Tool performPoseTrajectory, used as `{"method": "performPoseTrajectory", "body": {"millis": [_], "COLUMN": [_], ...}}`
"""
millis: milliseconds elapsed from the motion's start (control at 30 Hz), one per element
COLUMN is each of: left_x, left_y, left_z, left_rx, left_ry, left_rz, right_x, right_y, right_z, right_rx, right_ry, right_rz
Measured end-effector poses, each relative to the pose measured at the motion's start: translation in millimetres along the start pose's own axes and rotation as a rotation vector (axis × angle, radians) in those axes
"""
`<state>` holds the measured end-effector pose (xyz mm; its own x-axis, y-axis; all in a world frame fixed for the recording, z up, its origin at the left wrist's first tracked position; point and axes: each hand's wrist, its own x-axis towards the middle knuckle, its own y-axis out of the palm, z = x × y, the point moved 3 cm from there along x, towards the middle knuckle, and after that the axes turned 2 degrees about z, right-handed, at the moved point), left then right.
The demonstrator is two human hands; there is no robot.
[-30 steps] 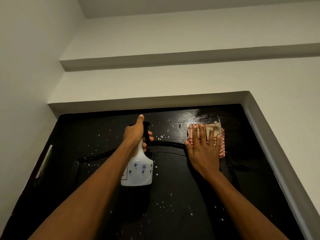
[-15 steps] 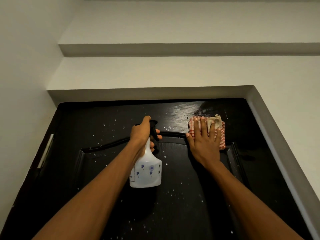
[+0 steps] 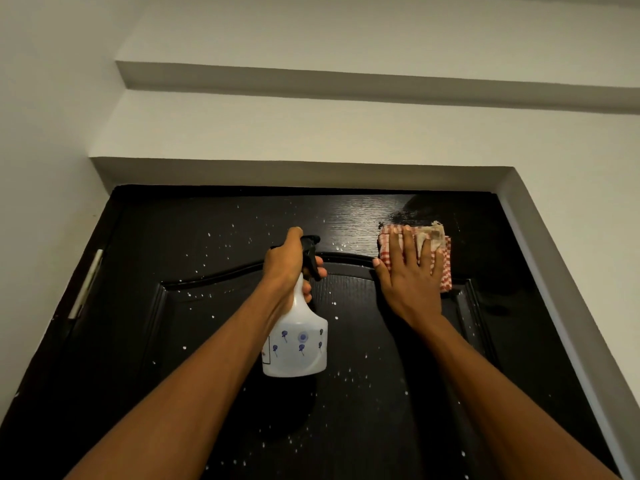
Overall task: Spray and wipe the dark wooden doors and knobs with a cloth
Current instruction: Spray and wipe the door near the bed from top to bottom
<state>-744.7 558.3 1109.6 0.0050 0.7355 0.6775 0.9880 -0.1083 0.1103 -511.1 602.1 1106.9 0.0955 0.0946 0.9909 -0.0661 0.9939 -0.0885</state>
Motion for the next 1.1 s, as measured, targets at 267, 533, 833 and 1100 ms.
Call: {"method": "performPoseTrajectory", "body": {"millis": [267, 533, 833, 1100], "left_x": [5, 7, 9, 7], "left_y": [-3, 6, 11, 5], "left_z": [3, -5, -14, -16], "left_rx": [0.008, 0.041, -0.006, 0.042], "left_ry": [-0.009, 0.025, 0.091, 0.046], "left_rz": [-0.036, -0.149, -0.200, -0.175], "right_x": [0, 0, 1, 1], "right_y": [1, 2, 4, 4], "right_z": [0, 0, -2, -3], "right_rx": [-0.003, 0.001, -0.010, -0.009], "right_ry": [-0.019, -0.032, -0.026, -0.035], "right_rz": [-0.029, -0.060, -0.080, -0.093]}}
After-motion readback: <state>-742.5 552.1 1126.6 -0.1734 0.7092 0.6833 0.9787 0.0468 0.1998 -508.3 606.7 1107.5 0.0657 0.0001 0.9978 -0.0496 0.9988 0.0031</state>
